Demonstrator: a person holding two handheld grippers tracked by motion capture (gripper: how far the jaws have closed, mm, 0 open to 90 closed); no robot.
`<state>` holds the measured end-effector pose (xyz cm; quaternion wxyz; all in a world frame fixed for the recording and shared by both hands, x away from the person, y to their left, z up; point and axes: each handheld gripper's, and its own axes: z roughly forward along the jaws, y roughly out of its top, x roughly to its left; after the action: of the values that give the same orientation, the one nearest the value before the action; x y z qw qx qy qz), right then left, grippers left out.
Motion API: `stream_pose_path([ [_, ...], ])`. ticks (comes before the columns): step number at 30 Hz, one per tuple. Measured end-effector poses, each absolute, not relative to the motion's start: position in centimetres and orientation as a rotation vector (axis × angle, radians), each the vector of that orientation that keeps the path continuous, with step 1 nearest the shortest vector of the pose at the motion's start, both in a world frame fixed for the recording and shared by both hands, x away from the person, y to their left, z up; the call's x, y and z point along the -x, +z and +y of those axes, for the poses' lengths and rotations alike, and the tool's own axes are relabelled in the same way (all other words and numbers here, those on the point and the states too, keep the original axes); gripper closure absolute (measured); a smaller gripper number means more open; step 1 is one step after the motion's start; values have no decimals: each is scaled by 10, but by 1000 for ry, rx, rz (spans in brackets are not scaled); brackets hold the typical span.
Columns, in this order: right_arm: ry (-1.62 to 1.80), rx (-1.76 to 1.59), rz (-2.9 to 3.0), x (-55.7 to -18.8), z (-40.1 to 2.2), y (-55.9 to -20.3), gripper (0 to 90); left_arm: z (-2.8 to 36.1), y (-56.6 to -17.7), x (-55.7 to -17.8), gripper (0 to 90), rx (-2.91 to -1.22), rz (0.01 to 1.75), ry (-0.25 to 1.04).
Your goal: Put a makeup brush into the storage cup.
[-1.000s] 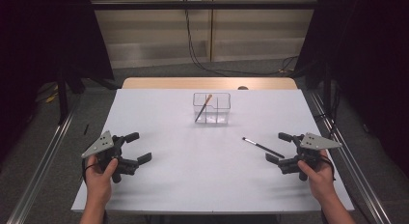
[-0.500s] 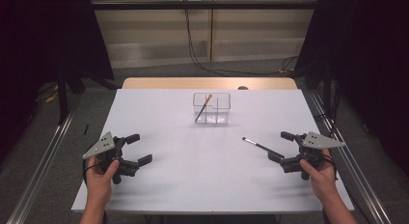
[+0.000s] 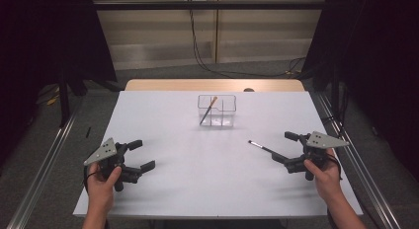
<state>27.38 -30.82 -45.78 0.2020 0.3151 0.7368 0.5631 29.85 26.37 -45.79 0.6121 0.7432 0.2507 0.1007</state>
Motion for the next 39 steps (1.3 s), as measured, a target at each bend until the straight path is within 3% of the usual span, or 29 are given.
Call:
stream_pose_path([
  [39,1452,-957,2194,-303,-298,-461,39,262,-457,-300,26,-1700,578,223],
])
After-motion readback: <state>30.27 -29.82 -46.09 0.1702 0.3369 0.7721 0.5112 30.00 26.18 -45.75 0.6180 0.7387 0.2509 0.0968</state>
